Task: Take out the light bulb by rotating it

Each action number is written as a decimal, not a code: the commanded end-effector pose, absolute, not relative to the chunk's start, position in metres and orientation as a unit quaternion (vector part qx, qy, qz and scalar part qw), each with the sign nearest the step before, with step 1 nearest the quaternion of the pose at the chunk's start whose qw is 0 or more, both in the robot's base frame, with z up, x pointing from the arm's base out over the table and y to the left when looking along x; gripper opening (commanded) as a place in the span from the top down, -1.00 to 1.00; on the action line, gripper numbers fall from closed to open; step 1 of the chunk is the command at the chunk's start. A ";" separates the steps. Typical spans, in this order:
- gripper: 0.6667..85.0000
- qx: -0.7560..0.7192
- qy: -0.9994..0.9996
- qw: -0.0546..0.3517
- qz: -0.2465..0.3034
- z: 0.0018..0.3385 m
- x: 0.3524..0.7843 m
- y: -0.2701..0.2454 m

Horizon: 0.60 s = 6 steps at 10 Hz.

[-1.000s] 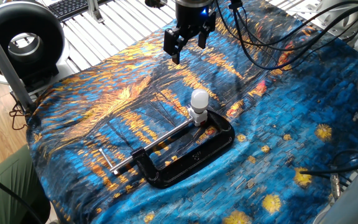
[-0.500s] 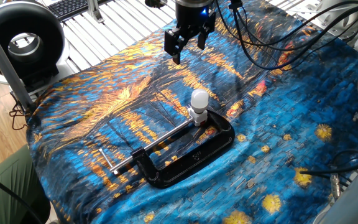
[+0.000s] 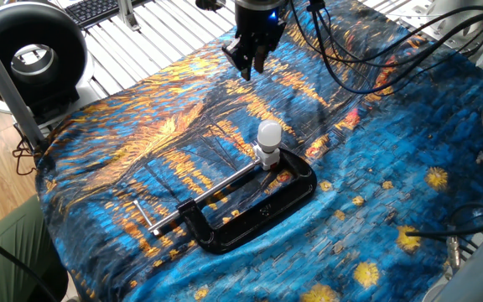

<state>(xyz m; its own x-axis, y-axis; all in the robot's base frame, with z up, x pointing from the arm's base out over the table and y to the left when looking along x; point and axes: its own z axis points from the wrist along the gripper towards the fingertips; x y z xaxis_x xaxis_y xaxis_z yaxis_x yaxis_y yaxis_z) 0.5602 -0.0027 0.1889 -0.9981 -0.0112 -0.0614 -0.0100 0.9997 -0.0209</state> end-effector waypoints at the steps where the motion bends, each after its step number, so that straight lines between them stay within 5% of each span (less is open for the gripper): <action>1: 0.99 -0.003 0.999 0.037 -0.007 0.189 0.563 -0.001; 6: 0.99 -0.006 0.999 0.031 -0.010 0.187 0.556 -0.005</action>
